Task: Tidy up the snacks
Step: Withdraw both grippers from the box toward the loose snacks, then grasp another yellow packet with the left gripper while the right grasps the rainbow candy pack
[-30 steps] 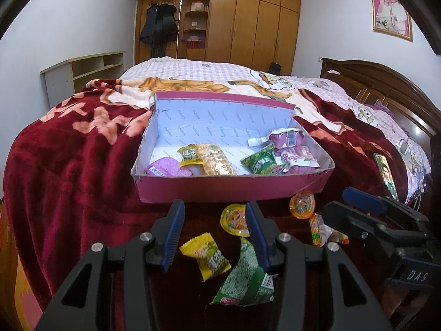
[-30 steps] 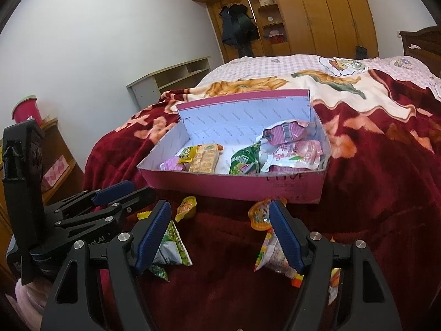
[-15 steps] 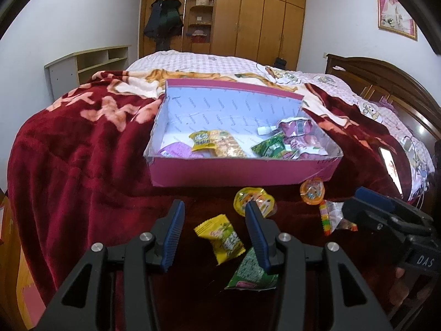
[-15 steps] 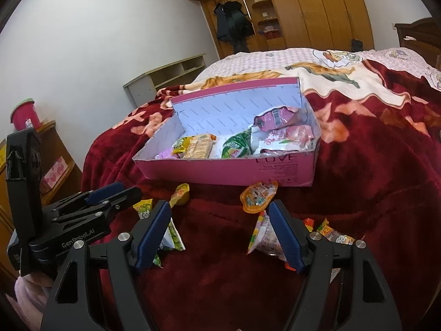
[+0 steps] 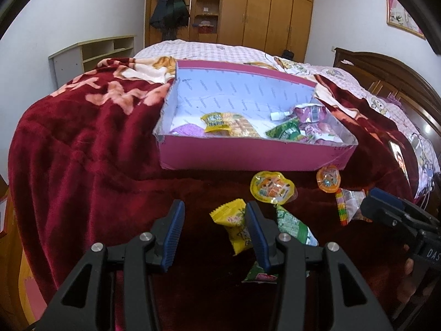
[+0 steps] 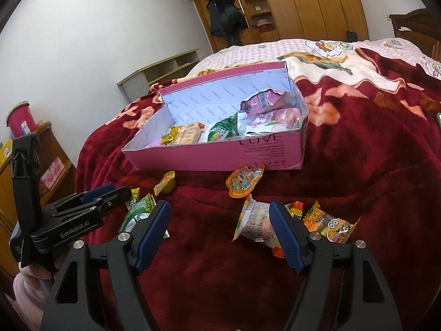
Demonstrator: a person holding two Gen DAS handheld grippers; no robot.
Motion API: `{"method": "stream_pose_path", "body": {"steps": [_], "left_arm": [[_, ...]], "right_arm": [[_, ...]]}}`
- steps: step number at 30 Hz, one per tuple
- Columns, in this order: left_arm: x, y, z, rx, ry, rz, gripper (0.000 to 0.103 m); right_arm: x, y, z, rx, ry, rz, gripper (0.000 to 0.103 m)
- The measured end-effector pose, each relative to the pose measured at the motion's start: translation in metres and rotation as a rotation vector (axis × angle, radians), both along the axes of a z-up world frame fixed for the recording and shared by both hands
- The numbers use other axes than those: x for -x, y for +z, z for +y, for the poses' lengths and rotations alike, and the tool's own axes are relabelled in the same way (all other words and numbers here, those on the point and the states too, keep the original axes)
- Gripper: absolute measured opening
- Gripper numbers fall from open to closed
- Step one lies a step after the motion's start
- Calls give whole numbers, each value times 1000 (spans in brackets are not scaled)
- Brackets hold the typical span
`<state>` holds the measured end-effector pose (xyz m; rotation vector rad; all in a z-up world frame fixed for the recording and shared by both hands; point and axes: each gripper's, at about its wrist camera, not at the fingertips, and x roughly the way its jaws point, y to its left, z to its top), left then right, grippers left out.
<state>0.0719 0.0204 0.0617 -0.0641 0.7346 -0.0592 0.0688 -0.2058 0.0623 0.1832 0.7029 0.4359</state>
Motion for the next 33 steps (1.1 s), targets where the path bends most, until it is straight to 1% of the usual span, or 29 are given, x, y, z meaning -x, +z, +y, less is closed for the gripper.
{"method": "stream_pose_path", "body": {"steps": [5, 11, 16, 18, 20, 25, 33], "left_arm": [[-2, -6, -7, 0, -20, 6, 48], [-2, -11, -11, -1, -12, -4, 47], [-2, -12, -14, 0, -20, -10, 40], [-3, -13, -16, -1, -24, -16, 35], [-3, -14, -16, 7, -33, -20, 27], [-3, -13, -14, 25, -32, -23, 27], [1, -6, -4, 40, -2, -42, 27]], "right_arm": [[0, -3, -4, -3, -8, 5, 75], [1, -4, -7, 1, -15, 3, 75], [1, -5, -9, 8, -18, 1, 75], [1, -6, -9, 16, -22, 0, 75], [1, -8, -10, 24, -29, -1, 75], [-1, -10, -15, 41, -56, -3, 75], [-1, -9, -24, 25, -98, -17, 75]]}}
